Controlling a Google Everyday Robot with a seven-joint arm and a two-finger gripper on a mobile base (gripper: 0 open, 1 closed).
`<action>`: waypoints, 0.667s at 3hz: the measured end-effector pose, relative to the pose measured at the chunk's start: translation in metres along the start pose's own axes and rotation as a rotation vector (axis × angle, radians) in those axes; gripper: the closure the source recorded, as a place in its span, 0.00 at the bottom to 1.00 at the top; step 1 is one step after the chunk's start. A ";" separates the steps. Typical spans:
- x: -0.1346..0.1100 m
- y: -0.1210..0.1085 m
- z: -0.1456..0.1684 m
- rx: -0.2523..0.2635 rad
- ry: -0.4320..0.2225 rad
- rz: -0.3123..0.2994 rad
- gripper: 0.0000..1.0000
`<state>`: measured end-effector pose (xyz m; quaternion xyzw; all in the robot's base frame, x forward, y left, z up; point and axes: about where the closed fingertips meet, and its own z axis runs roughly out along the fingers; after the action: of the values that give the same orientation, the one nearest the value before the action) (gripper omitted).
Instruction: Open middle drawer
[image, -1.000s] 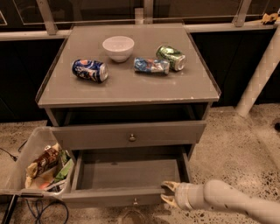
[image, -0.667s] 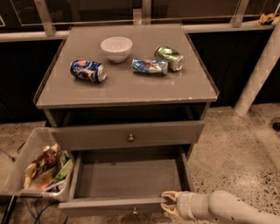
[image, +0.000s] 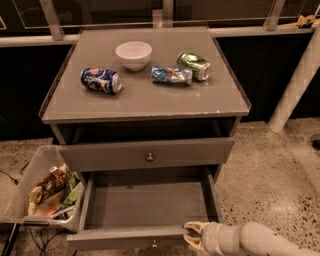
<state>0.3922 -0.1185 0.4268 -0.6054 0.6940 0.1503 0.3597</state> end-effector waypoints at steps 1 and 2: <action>0.000 0.000 0.000 0.000 0.000 0.000 0.82; 0.000 0.000 0.000 0.000 0.000 0.000 0.59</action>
Offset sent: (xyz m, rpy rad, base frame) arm 0.0001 0.0000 0.0000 0.0000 0.0000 0.0000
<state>0.3923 -0.1186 0.4268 -0.6054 0.6939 0.1503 0.3597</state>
